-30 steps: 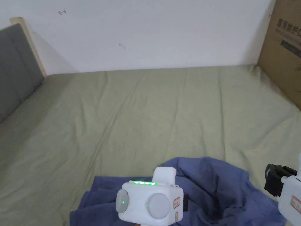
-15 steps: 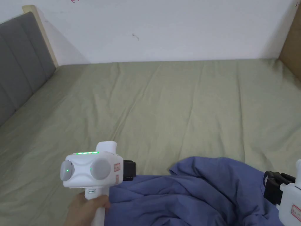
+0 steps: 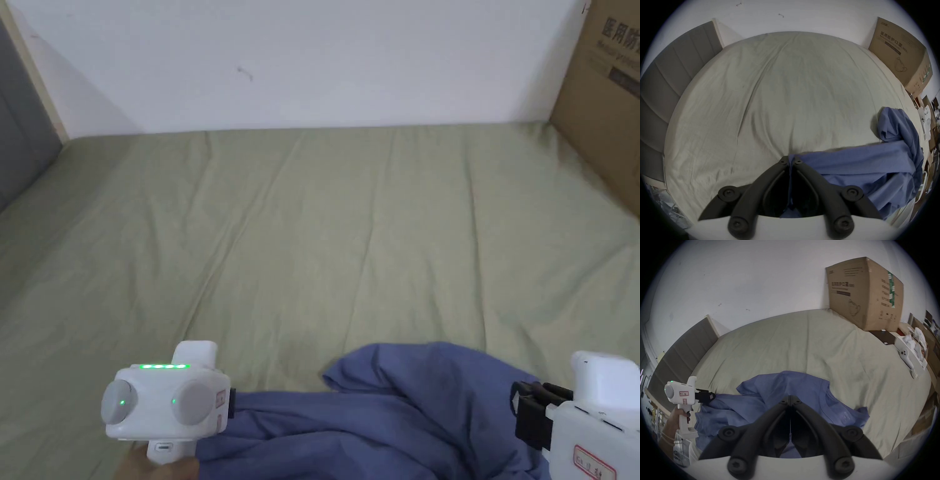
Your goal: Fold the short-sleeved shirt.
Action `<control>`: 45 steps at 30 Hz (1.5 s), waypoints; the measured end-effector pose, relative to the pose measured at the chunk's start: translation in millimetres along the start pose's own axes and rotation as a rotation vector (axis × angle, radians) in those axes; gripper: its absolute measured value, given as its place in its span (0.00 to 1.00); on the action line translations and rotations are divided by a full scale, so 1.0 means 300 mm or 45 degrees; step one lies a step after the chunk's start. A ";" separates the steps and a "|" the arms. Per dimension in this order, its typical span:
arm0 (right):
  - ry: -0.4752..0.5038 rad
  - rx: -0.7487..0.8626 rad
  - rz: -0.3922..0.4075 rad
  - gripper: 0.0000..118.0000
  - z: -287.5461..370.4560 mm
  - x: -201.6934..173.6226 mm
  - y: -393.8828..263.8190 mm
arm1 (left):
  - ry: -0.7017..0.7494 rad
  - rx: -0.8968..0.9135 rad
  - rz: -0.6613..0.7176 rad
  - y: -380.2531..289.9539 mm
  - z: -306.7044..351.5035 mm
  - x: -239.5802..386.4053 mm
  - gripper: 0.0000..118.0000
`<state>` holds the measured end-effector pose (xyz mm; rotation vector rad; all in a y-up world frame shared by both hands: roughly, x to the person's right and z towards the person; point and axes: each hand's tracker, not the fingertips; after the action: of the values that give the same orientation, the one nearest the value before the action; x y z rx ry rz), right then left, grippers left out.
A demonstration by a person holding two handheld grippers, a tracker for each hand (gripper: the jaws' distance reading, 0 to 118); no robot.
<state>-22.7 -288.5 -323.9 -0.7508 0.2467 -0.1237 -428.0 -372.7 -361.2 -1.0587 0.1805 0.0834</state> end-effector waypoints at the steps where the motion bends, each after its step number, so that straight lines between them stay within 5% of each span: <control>1: 0.026 -0.021 0.019 0.00 -0.015 0.007 0.027 | -0.044 0.006 0.040 0.007 0.024 -0.007 0.00; 4: 0.143 -0.052 0.046 0.01 -0.066 0.011 0.133 | -0.081 0.096 0.081 0.010 0.113 -0.025 0.00; 6: 0.203 -0.070 0.074 0.30 -0.134 0.005 0.208 | -0.082 0.140 0.069 0.013 0.174 -0.038 0.00; 8: 0.222 -0.126 0.204 0.83 -0.256 -0.005 0.271 | -0.126 0.190 0.088 0.009 0.236 -0.046 0.00; 9: 0.186 -0.200 0.273 0.87 -0.336 -0.013 0.295 | -0.143 0.202 0.093 0.002 0.259 -0.047 0.00; 13: 0.079 -0.506 0.435 0.87 -0.647 -0.036 0.285 | -0.144 0.205 0.119 -0.032 0.284 -0.064 0.00; 17: 0.029 -0.696 0.393 0.74 -0.830 -0.010 0.205 | -0.132 0.170 0.114 -0.040 0.252 -0.083 0.00; 19: 0.045 -0.605 0.403 0.72 -0.776 -0.015 0.224 | -0.124 0.160 0.120 -0.043 0.244 -0.095 0.00; 21: 0.046 -0.568 0.494 0.37 -0.720 -0.037 0.231 | -0.137 0.148 0.146 -0.036 0.240 -0.099 0.00; 22: 0.019 -0.558 0.529 0.09 -0.708 -0.041 0.235 | -0.150 0.144 0.174 -0.035 0.241 -0.106 0.00; 23: -0.023 -0.555 0.534 0.02 -0.705 -0.037 0.231 | -0.155 0.160 0.176 -0.036 0.243 -0.105 0.00; 32: 0.114 -0.302 0.161 0.02 -0.374 0.064 0.446 | -0.029 0.289 0.111 0.036 0.409 -0.133 0.00; 45: 0.143 0.113 0.032 0.02 0.264 0.179 0.747 | 0.081 0.680 0.059 0.188 0.877 -0.168 0.00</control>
<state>55.1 -84.3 -431.7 -0.6534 0.3554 -0.1525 -458.1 -114.6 -274.7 -0.5253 0.2680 0.0395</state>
